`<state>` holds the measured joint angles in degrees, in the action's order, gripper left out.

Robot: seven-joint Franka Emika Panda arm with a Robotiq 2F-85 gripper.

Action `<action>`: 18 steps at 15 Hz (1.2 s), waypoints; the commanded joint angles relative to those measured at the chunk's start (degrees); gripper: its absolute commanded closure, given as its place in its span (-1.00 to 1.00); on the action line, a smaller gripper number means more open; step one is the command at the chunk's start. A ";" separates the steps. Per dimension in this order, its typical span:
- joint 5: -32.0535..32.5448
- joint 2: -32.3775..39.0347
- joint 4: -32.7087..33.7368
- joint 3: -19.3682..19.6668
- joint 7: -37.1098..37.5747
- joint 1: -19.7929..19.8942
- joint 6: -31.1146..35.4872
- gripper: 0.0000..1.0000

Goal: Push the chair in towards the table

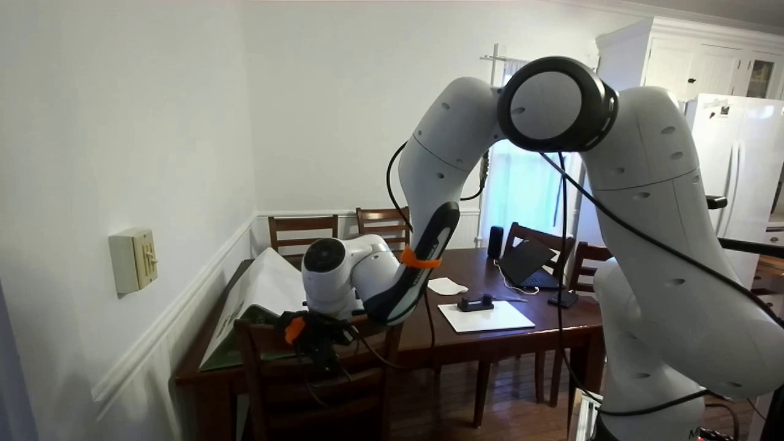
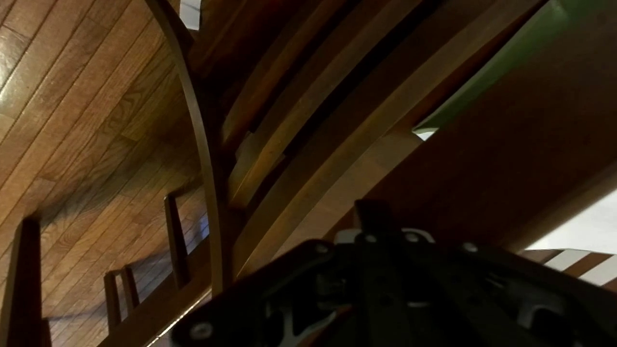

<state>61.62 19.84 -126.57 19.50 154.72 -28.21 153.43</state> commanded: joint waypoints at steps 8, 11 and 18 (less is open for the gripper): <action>-0.54 -16.92 -13.85 -1.82 -26.47 1.68 6.30 0.38; -4.25 -25.17 -19.14 -3.50 -36.88 0.87 6.57 0.10; -13.56 -43.59 -28.20 -2.66 -65.54 -2.76 -6.82 -0.87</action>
<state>51.93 -14.13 -150.15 13.50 100.48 -27.66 151.61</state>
